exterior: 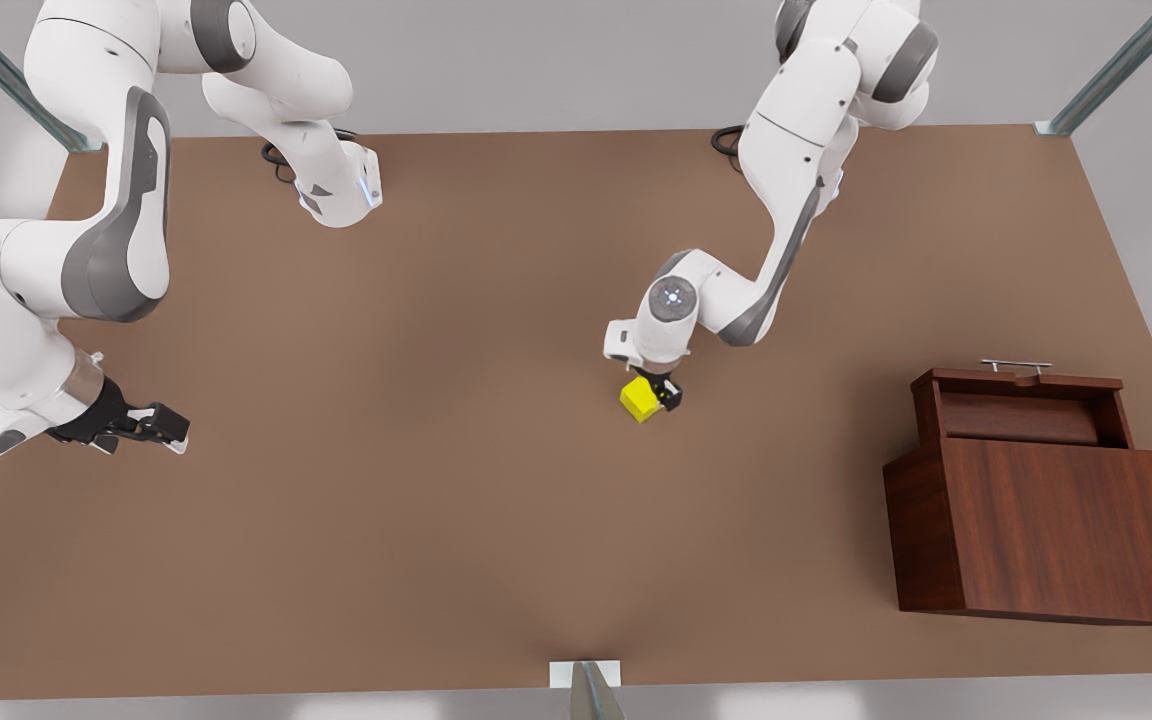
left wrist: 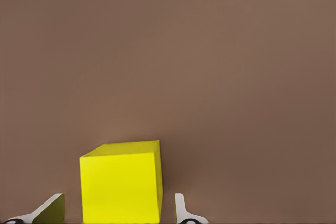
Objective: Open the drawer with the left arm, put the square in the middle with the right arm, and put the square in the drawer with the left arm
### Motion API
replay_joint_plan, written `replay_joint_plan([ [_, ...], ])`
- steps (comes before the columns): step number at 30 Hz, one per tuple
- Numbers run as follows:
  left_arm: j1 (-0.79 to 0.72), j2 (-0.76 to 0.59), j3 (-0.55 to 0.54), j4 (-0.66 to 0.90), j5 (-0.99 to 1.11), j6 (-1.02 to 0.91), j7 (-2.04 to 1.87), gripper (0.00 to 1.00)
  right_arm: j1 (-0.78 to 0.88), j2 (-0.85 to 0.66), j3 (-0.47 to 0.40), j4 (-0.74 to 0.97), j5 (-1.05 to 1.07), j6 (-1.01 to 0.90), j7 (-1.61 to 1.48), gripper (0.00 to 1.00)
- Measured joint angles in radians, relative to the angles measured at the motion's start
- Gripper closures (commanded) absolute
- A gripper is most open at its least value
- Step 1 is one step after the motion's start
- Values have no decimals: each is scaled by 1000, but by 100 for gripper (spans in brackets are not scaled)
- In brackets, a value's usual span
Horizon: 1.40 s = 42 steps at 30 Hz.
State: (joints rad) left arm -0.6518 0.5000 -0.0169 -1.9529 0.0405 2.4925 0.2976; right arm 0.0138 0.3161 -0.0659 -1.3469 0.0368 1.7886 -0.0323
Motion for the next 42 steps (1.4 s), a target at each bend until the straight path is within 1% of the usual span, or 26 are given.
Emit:
replay_joint_plan([
  [15,-2,71,3,0,20,68,-14,1,0,0,0,0,0,9,0,0],
  [18,-2,81,4,0,19,79,-14,18,0,0,0,0,0,9,0,0],
  [20,-2,84,5,0,19,81,-14,22,0,0,-2,0,0,13,0,0],
  [22,-1,86,4,0,19,82,-14,24,-1,0,-1,0,-1,12,0,0],
  [35,-2,66,5,2,23,74,-22,26,-3,0,-3,3,-1,14,0,0],
  [37,0,27,5,9,24,38,-34,26,-3,-1,-6,3,0,14,0,0],
  [42,3,-209,24,15,26,-237,-56,26,-3,-1,-7,4,0,14,0,0],
])
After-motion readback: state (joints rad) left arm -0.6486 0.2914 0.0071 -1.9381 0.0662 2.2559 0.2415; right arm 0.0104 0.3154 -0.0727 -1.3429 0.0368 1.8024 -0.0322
